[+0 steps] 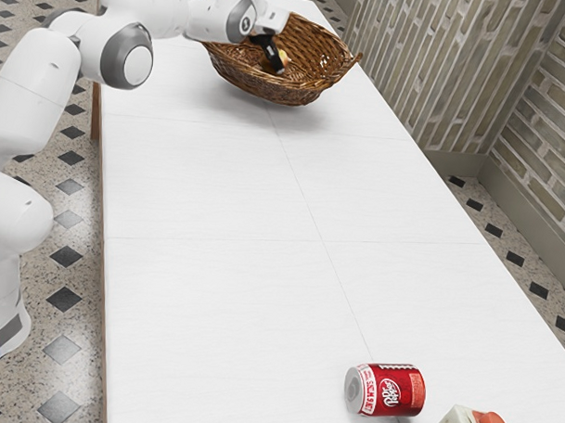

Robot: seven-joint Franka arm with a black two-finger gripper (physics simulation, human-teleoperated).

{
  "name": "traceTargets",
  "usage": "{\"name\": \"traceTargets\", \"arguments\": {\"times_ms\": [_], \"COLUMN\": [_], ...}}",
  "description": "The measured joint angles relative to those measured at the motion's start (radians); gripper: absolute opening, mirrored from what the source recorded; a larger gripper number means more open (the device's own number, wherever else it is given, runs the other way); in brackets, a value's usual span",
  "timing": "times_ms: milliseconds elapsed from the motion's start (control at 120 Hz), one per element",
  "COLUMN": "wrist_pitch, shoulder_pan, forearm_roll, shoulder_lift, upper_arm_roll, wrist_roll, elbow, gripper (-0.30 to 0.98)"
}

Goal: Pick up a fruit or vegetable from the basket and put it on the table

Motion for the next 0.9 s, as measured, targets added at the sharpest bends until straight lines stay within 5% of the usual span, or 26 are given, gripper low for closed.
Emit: {"name": "traceTargets", "arguments": {"times_ms": [158, 317, 508, 633, 775, 900], "wrist_pitch": [0.024, 0.054, 0.068, 0.072, 0.081, 0.086], "shoulder_pan": [-0.001, -0.044, -0.390, -0.500, -0.751, -0.834], "forearm_roll": [-0.044, -0.087, -0.082, -0.037, -0.019, -0.013], "shoulder_lift": [-0.012, -0.135, -0.565, -0.593, -0.540, -0.546], "upper_arm_roll": [0.001, 0.025, 0.376, 0.351, 0.327, 0.326], "wrist_roll": [-0.003, -0.019, -0.064, -0.094, -0.132, -0.169], "elbow": [-0.005, -0.112, -0.388, -0.343, -0.301, -0.317], "gripper": [0.37, 0.36, 0.39, 0.41, 0.38, 0.39]}}
